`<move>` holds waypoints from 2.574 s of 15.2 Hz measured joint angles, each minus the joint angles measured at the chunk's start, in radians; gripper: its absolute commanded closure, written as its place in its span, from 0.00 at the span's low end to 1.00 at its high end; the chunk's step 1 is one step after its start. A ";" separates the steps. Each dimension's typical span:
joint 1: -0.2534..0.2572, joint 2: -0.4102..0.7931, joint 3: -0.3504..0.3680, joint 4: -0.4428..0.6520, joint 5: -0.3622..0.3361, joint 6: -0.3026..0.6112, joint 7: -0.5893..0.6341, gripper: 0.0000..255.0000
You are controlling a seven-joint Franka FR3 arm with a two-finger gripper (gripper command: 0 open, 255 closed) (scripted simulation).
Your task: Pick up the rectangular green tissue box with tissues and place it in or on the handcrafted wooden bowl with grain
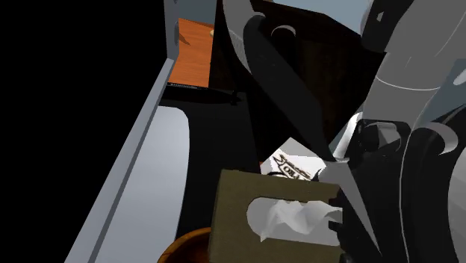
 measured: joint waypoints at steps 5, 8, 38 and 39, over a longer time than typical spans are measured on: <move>-0.023 -0.009 0.006 -0.072 0.008 0.065 0.000 1.00; -0.062 -0.036 0.023 -0.132 0.025 0.113 -0.014 1.00; 0.036 0.062 -0.038 -0.161 -0.034 0.186 0.042 0.00; 0.062 0.080 -0.049 -0.136 -0.043 0.170 0.054 0.00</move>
